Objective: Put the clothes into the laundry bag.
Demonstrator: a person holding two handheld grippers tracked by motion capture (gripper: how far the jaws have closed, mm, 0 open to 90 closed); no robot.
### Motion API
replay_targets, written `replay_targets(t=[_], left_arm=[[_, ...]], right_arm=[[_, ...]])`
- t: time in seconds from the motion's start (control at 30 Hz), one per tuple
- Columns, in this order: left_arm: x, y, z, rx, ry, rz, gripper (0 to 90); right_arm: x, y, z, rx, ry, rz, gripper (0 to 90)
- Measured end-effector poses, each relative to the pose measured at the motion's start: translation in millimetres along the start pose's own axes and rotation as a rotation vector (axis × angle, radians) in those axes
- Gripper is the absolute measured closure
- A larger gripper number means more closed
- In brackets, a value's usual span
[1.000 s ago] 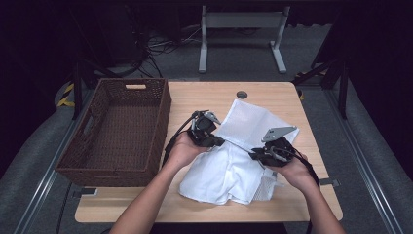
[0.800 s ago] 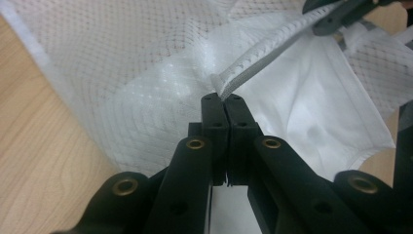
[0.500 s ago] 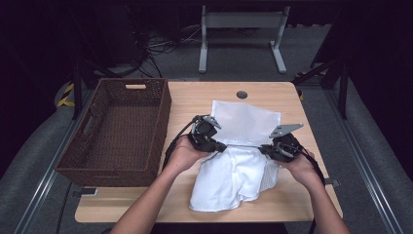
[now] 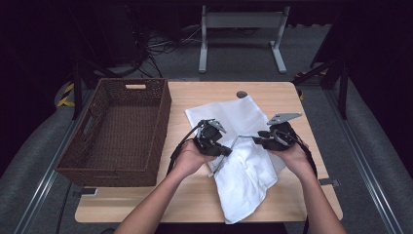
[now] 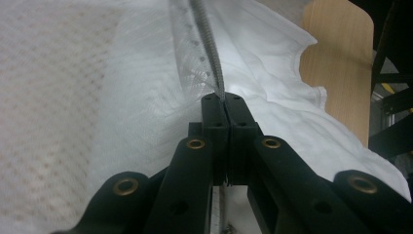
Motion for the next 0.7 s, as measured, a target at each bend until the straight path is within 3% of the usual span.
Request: replay_targets(t=[0.03, 0.07, 0.13, 0.23, 0.37, 0.43, 0.6, 0.7], left_arm=[[0.0, 0.0, 0.0, 0.0, 0.0, 0.0, 89.3], [-1.1, -1.1, -0.4, -0.003, 0.004, 0.003, 89.3], [-1.7, -1.9, 0.0, -0.003, 0.015, 0.005, 89.3], [-2.2, -2.5, 0.4, -0.003, 0.024, 0.005, 89.3], [-2.5, -3.5, 0.7, 0.0, 0.028, 0.007, 89.3], [-2.3, -4.2, 0.5, 0.001, 0.028, 0.006, 89.4], [-0.1, -7.0, 0.6, -0.003, 0.024, 0.007, 89.3], [0.7, -7.5, 0.6, -0.003, 0.024, 0.006, 89.3]], right_arm=[[0.0, 0.0, 0.0, 0.0, 0.0, 0.0, 57.3], [-12.0, -3.2, -12.3, 0.005, 0.023, -0.011, 49.9], [-19.3, -8.0, -24.4, 0.004, 0.039, -0.016, 43.1], [-24.6, -14.8, -36.9, -0.012, 0.041, -0.022, 37.4], [-35.6, -19.0, -55.9, 0.009, 0.042, -0.011, 30.7], [-37.6, -21.2, -69.3, -0.014, 0.057, -0.008, 29.0], [-23.2, -31.4, -103.6, -0.033, 0.112, -0.031, 19.1], [-12.2, -35.0, -113.5, -0.036, 0.11, -0.048, 14.8]])
Point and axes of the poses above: each handheld gripper's, and its own axes: x roughly forward along the jaws, y roughly out of its top, z roughly to its right, the point moved 2 cm from there along x, roughly forward along the jaws, and after that the axes turned 14 degrees about z, right-handed, at the moved point
